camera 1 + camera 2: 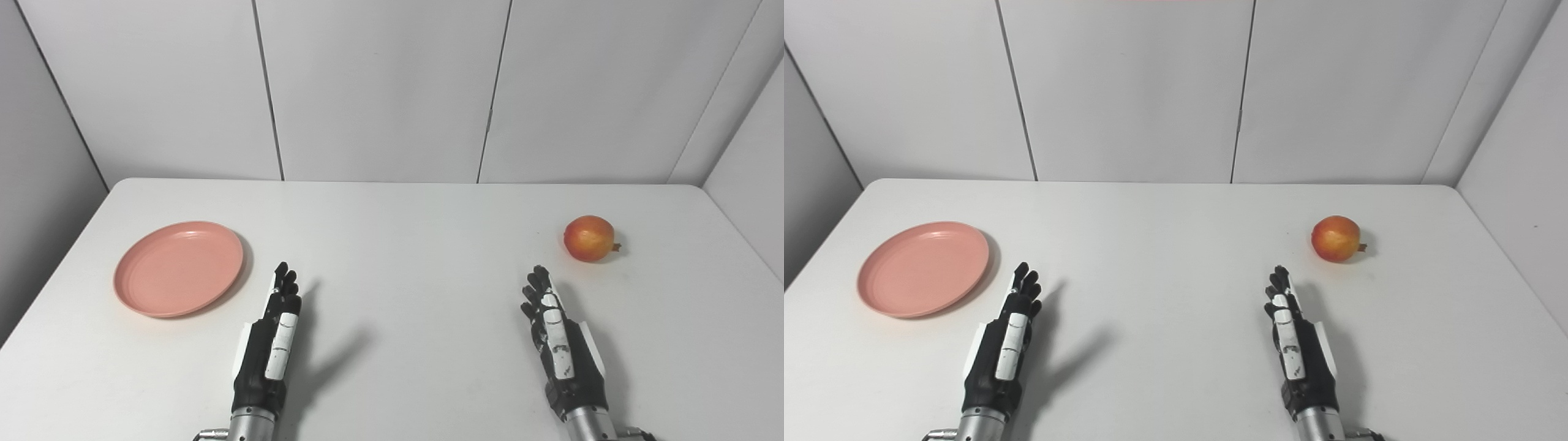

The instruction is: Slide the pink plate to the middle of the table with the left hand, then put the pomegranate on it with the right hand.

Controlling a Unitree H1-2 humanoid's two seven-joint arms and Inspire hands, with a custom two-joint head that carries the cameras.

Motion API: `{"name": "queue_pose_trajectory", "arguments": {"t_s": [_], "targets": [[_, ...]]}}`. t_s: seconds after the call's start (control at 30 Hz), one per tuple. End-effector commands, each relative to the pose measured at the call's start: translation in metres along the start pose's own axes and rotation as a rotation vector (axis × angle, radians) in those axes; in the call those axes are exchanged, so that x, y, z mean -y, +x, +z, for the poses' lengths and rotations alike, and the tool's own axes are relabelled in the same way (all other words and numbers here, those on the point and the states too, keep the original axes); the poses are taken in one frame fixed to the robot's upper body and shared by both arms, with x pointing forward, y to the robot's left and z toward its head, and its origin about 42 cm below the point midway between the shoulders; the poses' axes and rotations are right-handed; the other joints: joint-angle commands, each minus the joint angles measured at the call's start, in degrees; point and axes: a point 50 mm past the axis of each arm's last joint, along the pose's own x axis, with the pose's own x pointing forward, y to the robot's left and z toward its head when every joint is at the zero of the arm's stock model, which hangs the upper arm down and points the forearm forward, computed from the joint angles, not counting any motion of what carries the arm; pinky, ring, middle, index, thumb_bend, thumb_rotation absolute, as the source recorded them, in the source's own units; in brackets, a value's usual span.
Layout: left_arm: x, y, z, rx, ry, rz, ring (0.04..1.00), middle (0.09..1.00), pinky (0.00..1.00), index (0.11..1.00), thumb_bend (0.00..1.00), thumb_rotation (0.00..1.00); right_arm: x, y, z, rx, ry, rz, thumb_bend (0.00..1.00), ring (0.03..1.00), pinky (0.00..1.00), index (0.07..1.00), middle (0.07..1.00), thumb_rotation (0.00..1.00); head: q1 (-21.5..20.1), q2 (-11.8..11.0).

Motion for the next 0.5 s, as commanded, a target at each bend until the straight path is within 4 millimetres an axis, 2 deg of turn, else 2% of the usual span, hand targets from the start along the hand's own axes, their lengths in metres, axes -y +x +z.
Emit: {"name": "queue_pose_trajectory", "arguments": {"t_s": [0.0,0.47], "targets": [[-0.0159,-0.0099,0.003,0.014,0.043,-0.011,1.0,1.0,1.0,1.0,0.84,0.93,-0.0009,-0.0065,-0.0083,-0.016,0.009,-0.017,0.7,1.0,1.0,1.0,1.0,1.0,0.0,0.1],[-0.0157,-0.0097,0.0035,0.017,0.042,-0.011,1.0,1.0,1.0,1.0,0.84,0.94,-0.0021,-0.0083,-0.0088,0.023,-0.055,-0.014,0.84,1.0,1.0,1.0,1.0,0.98,-0.1,0.1]]}}
